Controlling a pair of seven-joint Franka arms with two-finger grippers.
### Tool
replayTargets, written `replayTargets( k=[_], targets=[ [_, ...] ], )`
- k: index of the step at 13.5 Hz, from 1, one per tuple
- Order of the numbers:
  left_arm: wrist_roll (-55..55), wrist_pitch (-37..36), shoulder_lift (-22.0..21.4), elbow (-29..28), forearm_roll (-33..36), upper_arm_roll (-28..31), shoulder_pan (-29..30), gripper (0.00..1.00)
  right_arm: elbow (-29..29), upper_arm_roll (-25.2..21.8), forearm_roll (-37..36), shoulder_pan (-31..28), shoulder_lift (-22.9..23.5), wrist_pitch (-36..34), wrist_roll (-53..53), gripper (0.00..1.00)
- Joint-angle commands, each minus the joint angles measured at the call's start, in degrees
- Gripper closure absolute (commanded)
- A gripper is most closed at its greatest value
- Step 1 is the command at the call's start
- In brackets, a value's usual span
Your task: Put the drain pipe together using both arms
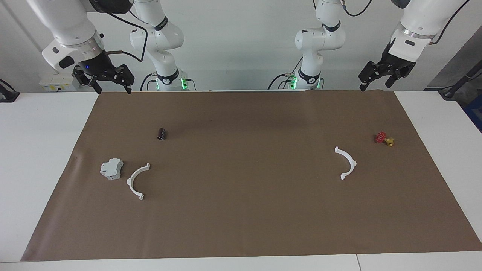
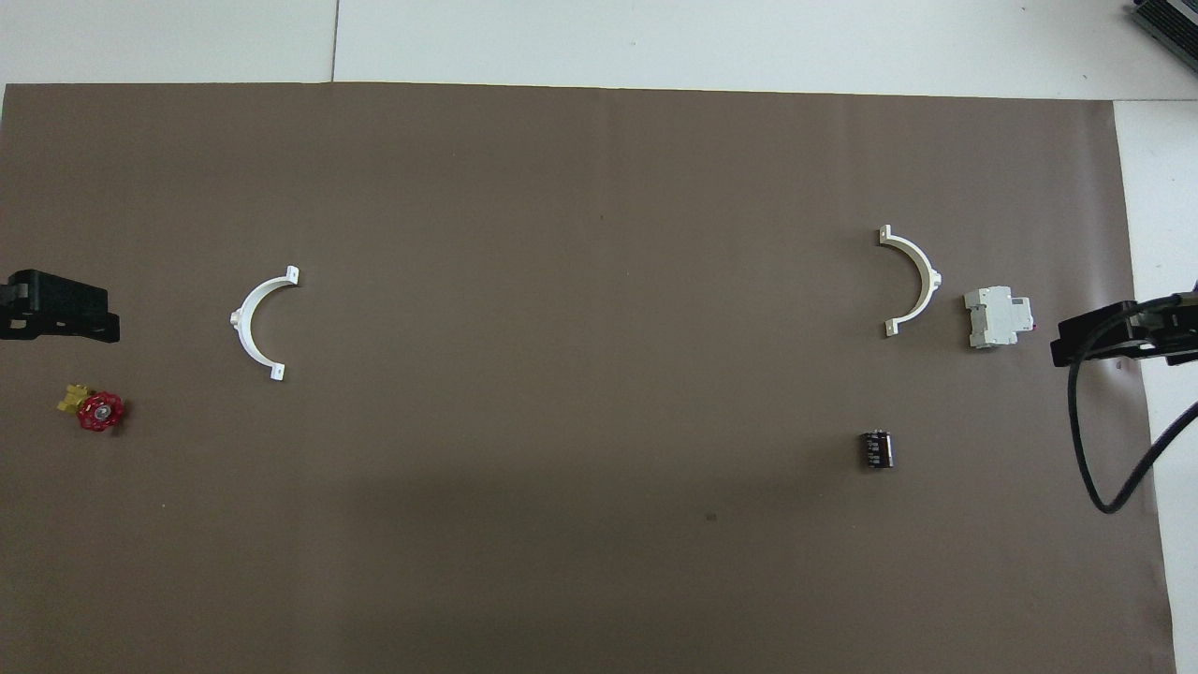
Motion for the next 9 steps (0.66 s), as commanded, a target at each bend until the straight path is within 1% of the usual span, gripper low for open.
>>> replayTargets(
  k=[1, 7, 8, 9],
  targets=[
    [-0.27, 0.15, -0.91, -0.93, -0.57, -0.1, 0.5, 0.0, -0.37, 0.06, 0.89, -0.56, -0.13, -0.14, -1.3, 0.0],
    [-0.27, 0.15, -0.91, -0.93, -0.57, -0.1, 0.5, 0.0, -0.72, 0.06, 0.89, -0.64, -0.31, 0.12, -0.86, 0.0],
    [-0.18, 0.15, -0.91, -0.93, -0.57, -0.1, 0.5, 0.0, -2.99, 0.06, 0.89, -0.56, -1.27, 1.25, -1.12, 0.0],
    [-0.27, 0.15, -0.91, -0.93, -0.57, -0.1, 0.5, 0.0, -7.19, 0.06, 0.89, -0.12, -2.93, 7.01, -1.38, 0.0]
  ],
)
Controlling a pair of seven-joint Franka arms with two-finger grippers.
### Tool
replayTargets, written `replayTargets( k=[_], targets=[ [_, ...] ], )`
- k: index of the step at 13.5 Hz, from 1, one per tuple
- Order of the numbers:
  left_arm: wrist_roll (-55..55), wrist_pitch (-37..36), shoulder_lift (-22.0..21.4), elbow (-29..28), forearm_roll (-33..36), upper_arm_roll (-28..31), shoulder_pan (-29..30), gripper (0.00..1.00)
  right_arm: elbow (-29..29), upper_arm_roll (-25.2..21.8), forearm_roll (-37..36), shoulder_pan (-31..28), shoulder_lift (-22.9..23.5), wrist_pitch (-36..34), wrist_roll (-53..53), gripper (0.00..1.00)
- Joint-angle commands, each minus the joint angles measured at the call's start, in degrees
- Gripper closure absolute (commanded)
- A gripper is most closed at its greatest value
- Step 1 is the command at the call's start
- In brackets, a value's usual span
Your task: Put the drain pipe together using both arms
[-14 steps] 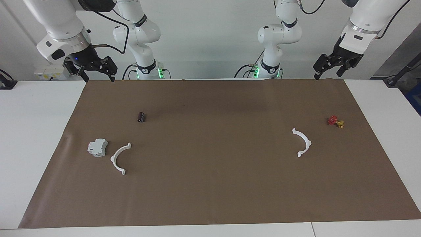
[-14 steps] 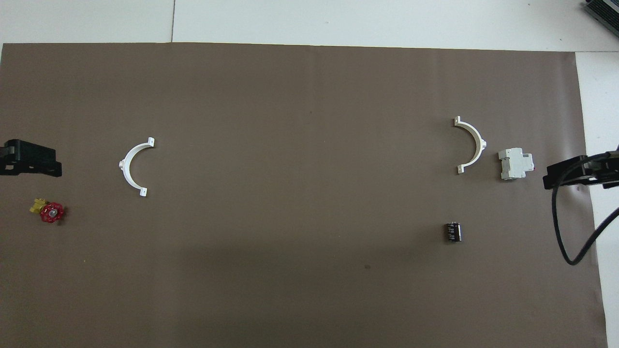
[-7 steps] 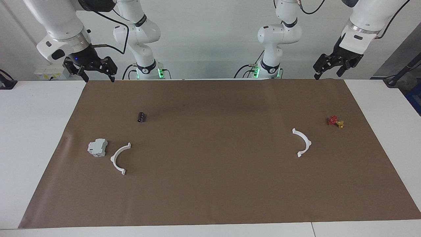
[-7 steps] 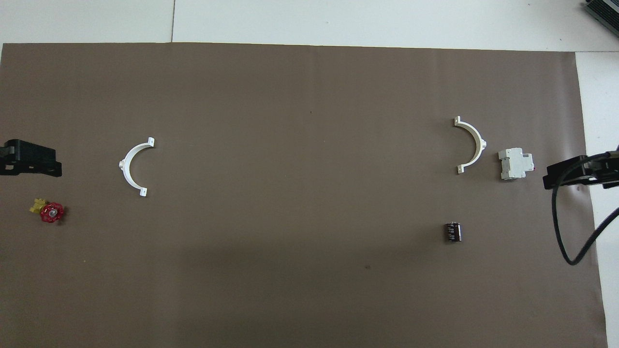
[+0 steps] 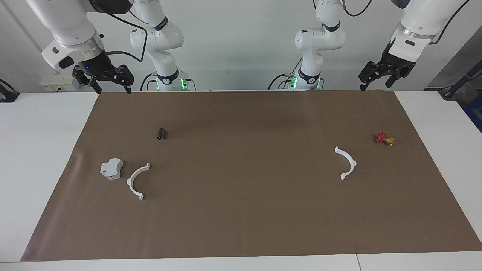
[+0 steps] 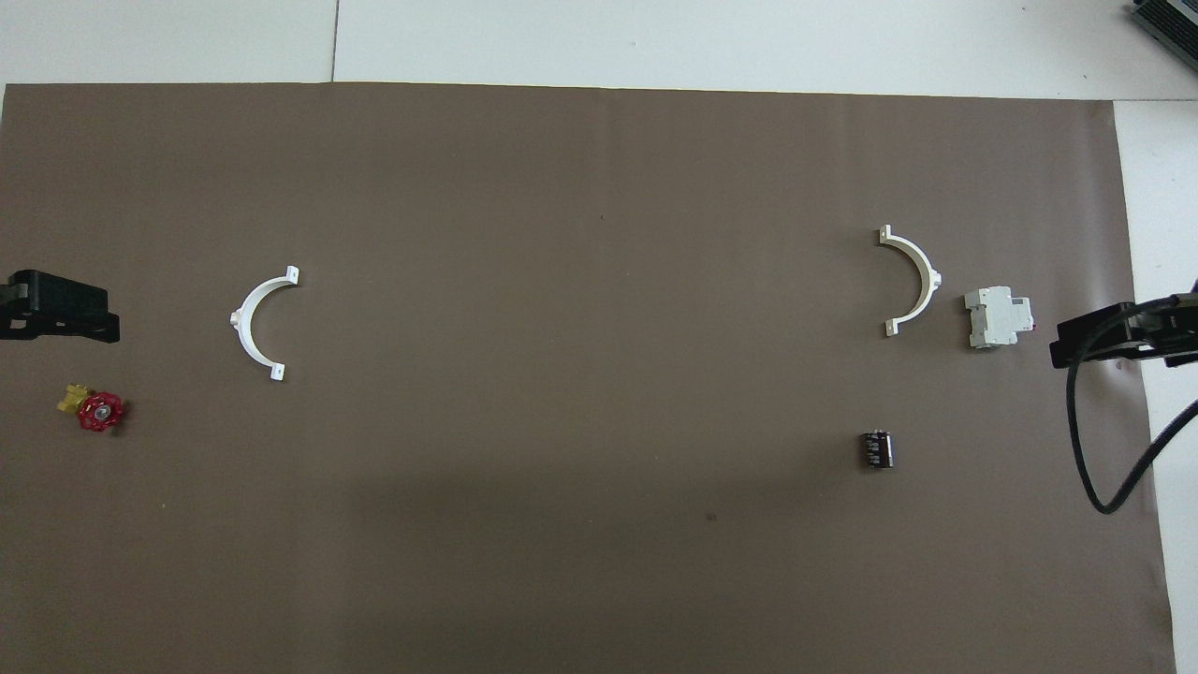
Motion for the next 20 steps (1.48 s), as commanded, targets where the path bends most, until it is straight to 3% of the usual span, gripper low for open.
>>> replayTargets(
  k=[1, 3, 6, 12, 17, 20],
  targets=[
    [-0.27, 0.15, -0.91, -0.93, -0.57, -0.1, 0.5, 0.0, -8.34, 0.09, 0.77, 0.18, -3.61, 8.76, -1.13, 0.0],
    [-0.27, 0.15, -0.91, -0.93, -0.57, -0.1, 0.41, 0.0, -9.06, 0.09, 0.77, -0.17, -2.39, 10.54, -1.74, 0.0],
    [-0.18, 0.15, -0.91, -0.93, -0.57, -0.1, 0.5, 0.0, -16.42, 0.09, 0.86, 0.1, 0.59, 24.03, -2.79, 0.0],
    [-0.18, 0.15, -0.91, -0.93, -0.57, -0.1, 0.5, 0.0, -16.27, 0.09, 8.93, -1.22, 19.3, 49.53, -12.17, 0.0],
    [-0.18, 0.15, -0.91, -0.93, -0.57, -0.1, 0.5, 0.0, -16.27, 0.17, 10.78, -5.17, 25.38, 55.53, -24.91, 0.0],
    [-0.18, 0.15, -0.91, -0.93, -0.57, -0.1, 0.5, 0.0, -16.18, 0.09, 15.36, -4.74, 27.14, 57.21, -25.82, 0.02]
  ],
)
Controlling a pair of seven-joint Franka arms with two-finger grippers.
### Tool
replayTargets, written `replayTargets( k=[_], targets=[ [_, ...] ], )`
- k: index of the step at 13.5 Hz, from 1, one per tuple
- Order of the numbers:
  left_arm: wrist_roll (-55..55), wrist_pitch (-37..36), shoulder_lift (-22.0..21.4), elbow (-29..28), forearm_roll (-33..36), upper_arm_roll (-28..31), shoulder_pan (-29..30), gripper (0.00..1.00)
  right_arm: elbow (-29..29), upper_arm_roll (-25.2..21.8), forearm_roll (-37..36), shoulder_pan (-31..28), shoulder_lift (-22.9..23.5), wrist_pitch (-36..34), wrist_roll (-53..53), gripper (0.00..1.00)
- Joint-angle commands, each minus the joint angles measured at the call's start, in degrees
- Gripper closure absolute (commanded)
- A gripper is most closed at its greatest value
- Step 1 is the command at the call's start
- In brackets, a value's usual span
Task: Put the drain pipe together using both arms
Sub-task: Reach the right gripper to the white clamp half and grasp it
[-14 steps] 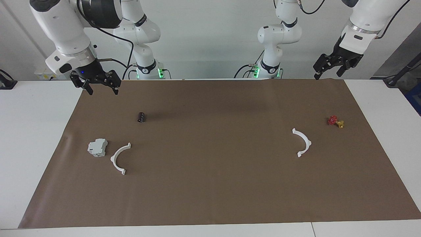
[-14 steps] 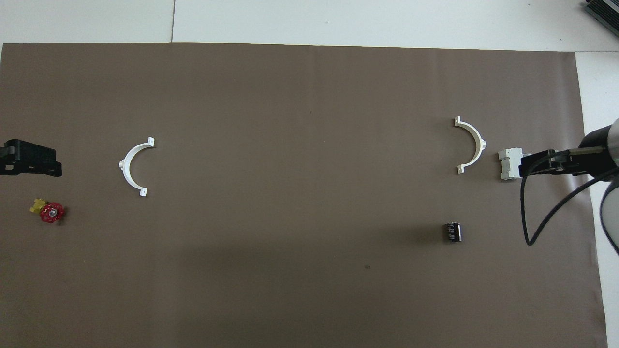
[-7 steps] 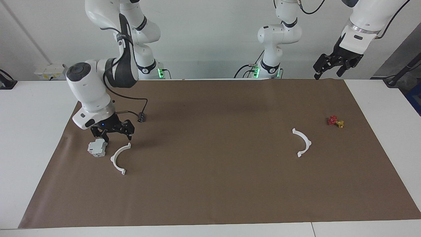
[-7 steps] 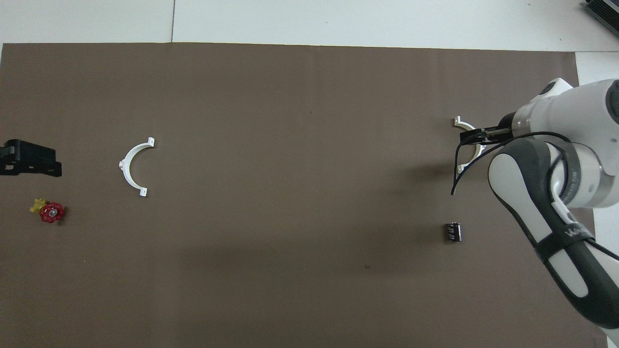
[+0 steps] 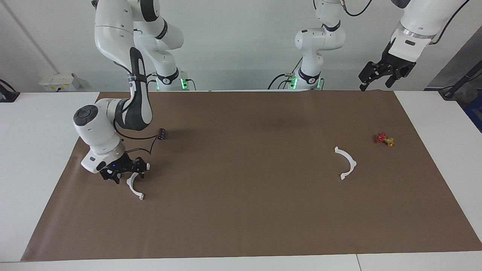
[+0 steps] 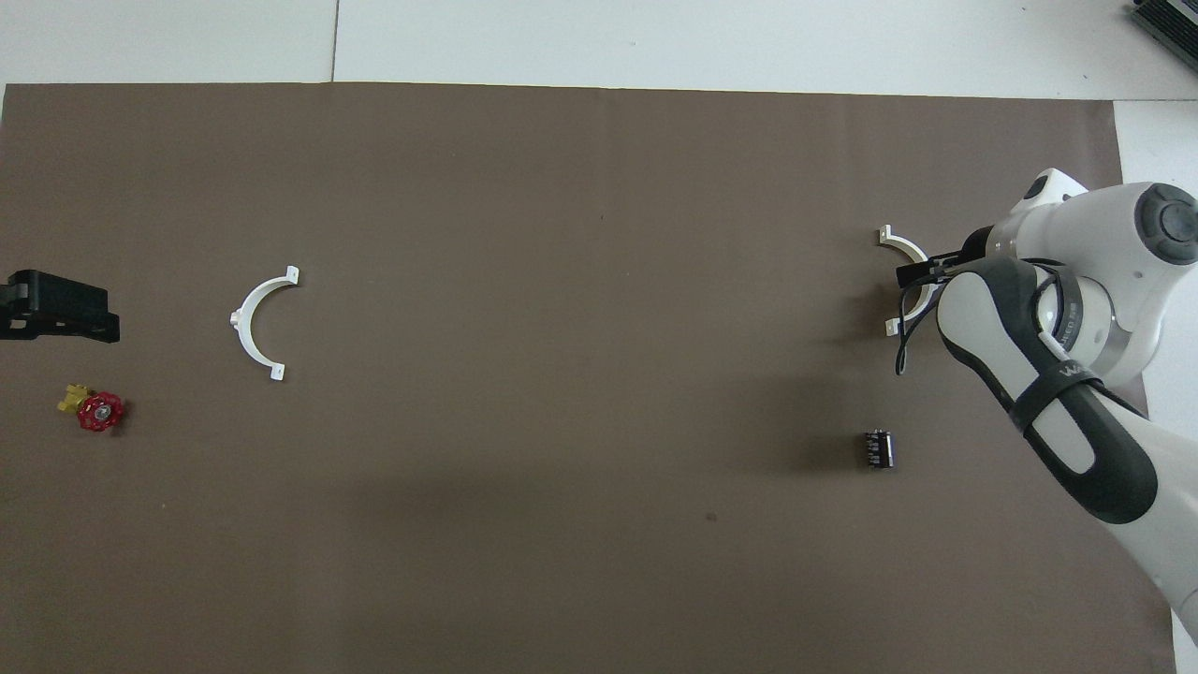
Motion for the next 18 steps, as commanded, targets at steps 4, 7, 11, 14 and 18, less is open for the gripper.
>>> replayTargets(
  k=[4, 7, 11, 14, 18],
  targets=[
    [-0.26, 0.15, -0.91, -0.93, -0.57, -0.11, 0.49, 0.0, 0.45, 0.38, 2.64, 0.3, 2.55, 2.29, -2.63, 0.18],
    [-0.26, 0.15, -0.91, -0.93, -0.57, -0.11, 0.49, 0.0, 0.19, 0.38, 2.47, -0.14, 2.47, 2.29, -5.18, 0.46],
    [-0.27, 0.15, -0.91, -0.93, -0.57, -0.11, 0.49, 0.0, 0.89, 0.29, 1.42, 1.18, 2.38, 1.15, -4.39, 1.0],
    [-0.27, 0.15, -0.91, -0.93, -0.57, -0.11, 0.49, 0.0, 4.04, 0.38, 1.41, 4.5, 1.68, -4.72, -2.82, 1.0],
    [-0.27, 0.15, -0.91, -0.93, -0.57, -0.11, 0.49, 0.0, 6.51, 0.21, -2.61, 14.94, 1.32, -8.35, 11.64, 1.0]
  ],
)
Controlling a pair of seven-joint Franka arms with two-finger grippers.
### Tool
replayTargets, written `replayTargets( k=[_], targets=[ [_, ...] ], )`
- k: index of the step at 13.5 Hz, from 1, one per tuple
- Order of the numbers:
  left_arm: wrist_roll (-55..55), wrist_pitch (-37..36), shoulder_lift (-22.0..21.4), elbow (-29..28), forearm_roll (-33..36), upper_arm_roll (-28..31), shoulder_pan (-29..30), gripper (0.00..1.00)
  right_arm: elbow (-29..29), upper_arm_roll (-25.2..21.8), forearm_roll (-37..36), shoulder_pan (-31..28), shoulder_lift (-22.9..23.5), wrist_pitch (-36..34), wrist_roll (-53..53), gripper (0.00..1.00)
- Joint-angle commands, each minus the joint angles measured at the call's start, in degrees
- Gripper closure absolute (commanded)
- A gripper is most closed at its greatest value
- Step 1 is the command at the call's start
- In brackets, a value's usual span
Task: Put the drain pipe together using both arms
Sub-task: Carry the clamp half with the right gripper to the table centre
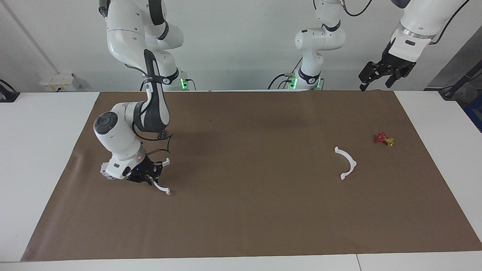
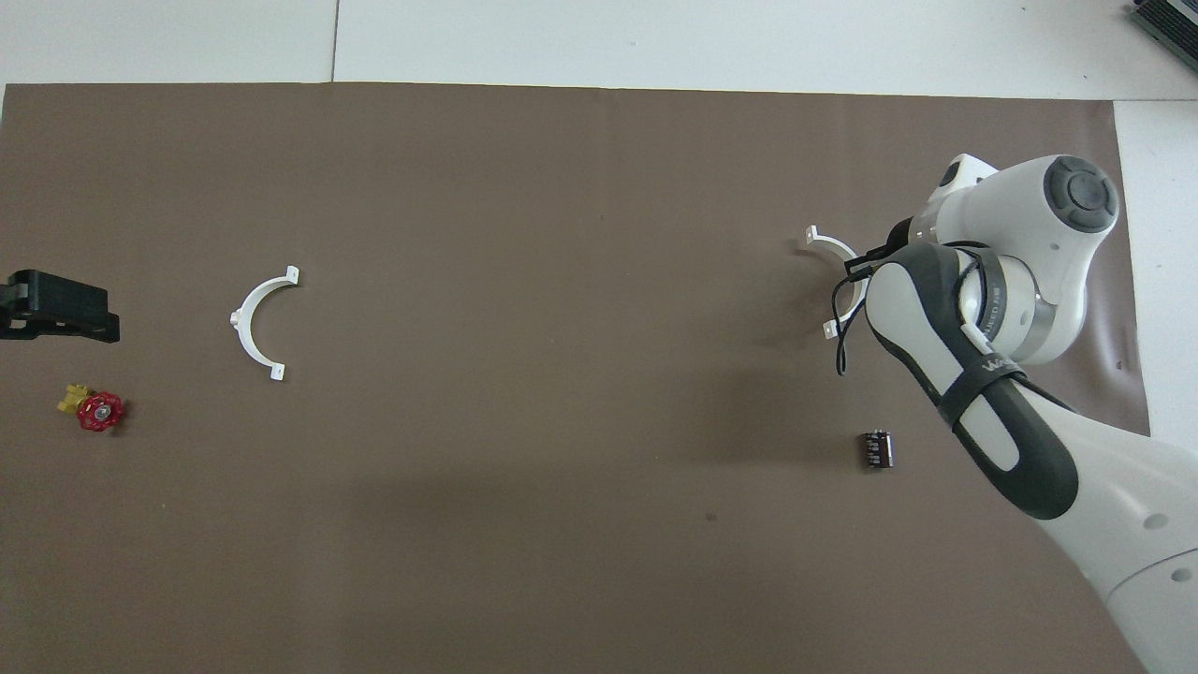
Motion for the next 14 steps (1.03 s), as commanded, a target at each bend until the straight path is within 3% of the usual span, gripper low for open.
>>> replayTargets(
  k=[1, 8, 14],
  targets=[
    [-0.26, 0.15, -0.91, -0.93, -0.57, -0.1, 0.49, 0.0, 0.95, -0.06, -5.22, 7.63, -0.39, -0.76, 12.9, 1.0],
    [-0.26, 0.15, -0.91, -0.93, -0.57, -0.1, 0.49, 0.0, 0.42, 0.03, -7.0, 21.88, -0.65, 2.4, 29.56, 1.0],
    [-0.26, 0.15, -0.91, -0.93, -0.57, -0.1, 0.49, 0.0, -1.16, 0.03, -16.58, 25.32, 0.14, 5.92, 43.45, 1.0]
  ],
)
